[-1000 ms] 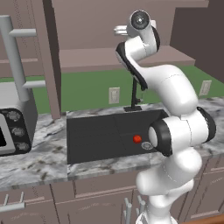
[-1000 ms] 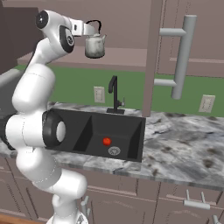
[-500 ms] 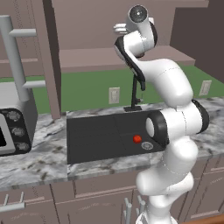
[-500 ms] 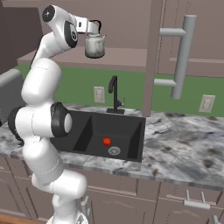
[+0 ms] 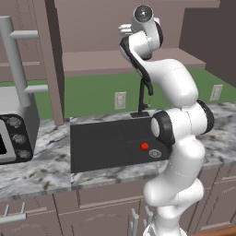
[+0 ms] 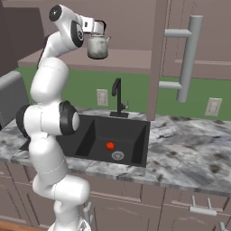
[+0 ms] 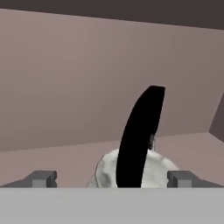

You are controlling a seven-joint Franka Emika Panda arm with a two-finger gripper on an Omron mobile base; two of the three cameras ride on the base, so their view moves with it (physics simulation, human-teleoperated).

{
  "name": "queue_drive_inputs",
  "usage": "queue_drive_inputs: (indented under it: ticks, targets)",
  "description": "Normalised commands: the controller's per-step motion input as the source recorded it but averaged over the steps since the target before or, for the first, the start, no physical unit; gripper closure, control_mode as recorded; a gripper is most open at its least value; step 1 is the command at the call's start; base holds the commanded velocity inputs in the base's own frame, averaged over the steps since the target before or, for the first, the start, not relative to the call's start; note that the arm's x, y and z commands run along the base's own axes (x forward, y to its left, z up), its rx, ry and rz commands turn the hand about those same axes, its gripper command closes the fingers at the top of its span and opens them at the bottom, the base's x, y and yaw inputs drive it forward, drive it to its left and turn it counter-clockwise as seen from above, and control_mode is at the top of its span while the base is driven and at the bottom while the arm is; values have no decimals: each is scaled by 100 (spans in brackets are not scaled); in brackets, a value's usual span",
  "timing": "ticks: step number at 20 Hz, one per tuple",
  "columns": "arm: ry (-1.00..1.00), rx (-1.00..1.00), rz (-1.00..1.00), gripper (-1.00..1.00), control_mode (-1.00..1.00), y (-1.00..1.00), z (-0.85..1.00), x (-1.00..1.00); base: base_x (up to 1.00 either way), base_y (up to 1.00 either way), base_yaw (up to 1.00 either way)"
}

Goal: Open the cabinet, pick the kettle from the cabinet, and place it in the sink.

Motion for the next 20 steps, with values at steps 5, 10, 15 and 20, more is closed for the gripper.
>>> queue_drive_inputs:
  ticks: [5,10,15,20]
  targets:
    - [0,0,0,-100,-100,-5,-4,33,0,0,0]
    - [-1,0,0,-100,-100,-5,0,17,0,0,0]
    - [-1,0,0,-100,-100,-4,0,4,0,0,0]
    - [0,0,0,100,-100,0,-1,2,0,0,0]
